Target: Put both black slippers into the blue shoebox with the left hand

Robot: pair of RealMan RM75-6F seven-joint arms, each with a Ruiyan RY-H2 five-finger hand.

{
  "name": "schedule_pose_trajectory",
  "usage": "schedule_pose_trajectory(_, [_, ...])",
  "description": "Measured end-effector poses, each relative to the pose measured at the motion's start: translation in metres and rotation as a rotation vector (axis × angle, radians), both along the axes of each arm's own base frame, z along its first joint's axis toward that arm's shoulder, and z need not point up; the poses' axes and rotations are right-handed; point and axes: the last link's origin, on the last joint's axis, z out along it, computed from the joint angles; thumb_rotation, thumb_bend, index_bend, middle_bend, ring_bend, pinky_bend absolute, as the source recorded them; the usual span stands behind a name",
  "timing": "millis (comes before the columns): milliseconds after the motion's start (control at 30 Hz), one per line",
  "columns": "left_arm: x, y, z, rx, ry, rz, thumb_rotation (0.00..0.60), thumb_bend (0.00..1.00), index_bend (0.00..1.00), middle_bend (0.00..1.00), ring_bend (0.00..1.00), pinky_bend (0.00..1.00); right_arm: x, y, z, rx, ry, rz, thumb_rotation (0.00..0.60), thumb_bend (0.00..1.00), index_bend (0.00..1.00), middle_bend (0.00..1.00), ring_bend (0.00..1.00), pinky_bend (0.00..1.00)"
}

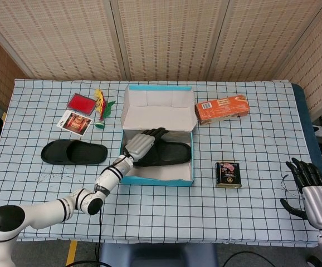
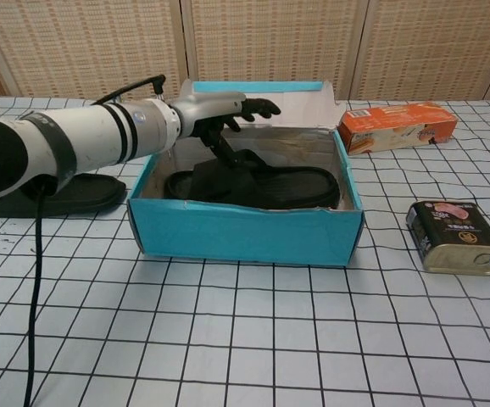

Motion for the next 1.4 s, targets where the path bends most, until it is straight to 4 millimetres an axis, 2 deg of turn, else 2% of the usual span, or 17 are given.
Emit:
schedule_pose_trajectory(133, [0.007, -0.002, 0.024, 0.067, -0.050, -0.046, 0.600, 0.37, 0.00, 0.00, 0.00, 0.10, 0.000, 0.001, 0.001, 0.002, -0.001, 0.006, 0.599, 0.12, 0.00, 0.00, 0.00, 0.00])
schedule_pose_trajectory(233, [0.003, -0.004, 0.051, 0.129, -0.054, -0.067, 0.600, 0.37, 0.00, 0.00, 0.00, 0.10, 0.002, 0.002, 0.002, -0.003, -0.002, 0.016, 0.600, 0.12, 0.00, 0.00, 0.00, 0.00])
schedule_pose_trajectory(333, [-0.016, -0.006, 0.079, 0.183, -0.015, -0.044, 0.600, 0.37, 0.00, 0.00, 0.00, 0.10, 0.004, 0.005, 0.002, -0.006, -0.005, 0.030, 0.599, 0.12, 0.00, 0.00, 0.00, 0.00])
schedule_pose_trajectory(433, [-0.046, -0.007, 0.102, 0.201, 0.033, 0.036, 0.600, 0.37, 0.00, 0.00, 0.00, 0.10, 0.007, 0.006, 0.000, 0.003, -0.007, 0.040, 0.599, 0.12, 0.00, 0.00, 0.00, 0.00])
schedule_pose_trajectory(567, [-0.097, -0.017, 0.123, 0.187, 0.106, 0.174, 0.600, 0.35, 0.00, 0.00, 0.00, 0.10, 0.010, 0.008, -0.003, 0.014, -0.009, 0.051, 0.600, 0.12, 0.00, 0.00, 0.00, 0.00])
schedule_pose_trajectory(767, [-0.159, -0.040, 0.116, 0.126, 0.237, 0.298, 0.600, 0.32, 0.00, 0.00, 0.00, 0.12, 0.015, 0.011, -0.007, 0.021, -0.018, 0.075, 0.600, 0.12, 0.00, 0.00, 0.00, 0.00])
schedule_pose_trajectory(867, [-0.178, -0.043, 0.109, 0.124, 0.275, 0.328, 0.600, 0.31, 0.00, 0.00, 0.00, 0.13, 0.015, 0.011, -0.009, 0.029, -0.019, 0.075, 0.599, 0.12, 0.00, 0.00, 0.00, 0.00])
schedule_pose_trajectory(1133, [-0.208, -0.038, 0.094, 0.182, 0.379, 0.349, 0.600, 0.31, 0.00, 0.00, 0.00, 0.13, 0.015, 0.009, -0.009, 0.035, -0.022, 0.075, 0.599, 0.12, 0.00, 0.00, 0.00, 0.00])
schedule_pose_trajectory(1400, [-0.224, -0.037, 0.097, 0.233, 0.451, 0.361, 0.600, 0.31, 0.00, 0.00, 0.00, 0.12, 0.014, 0.009, -0.009, 0.036, -0.019, 0.069, 0.599, 0.12, 0.00, 0.00, 0.00, 0.00])
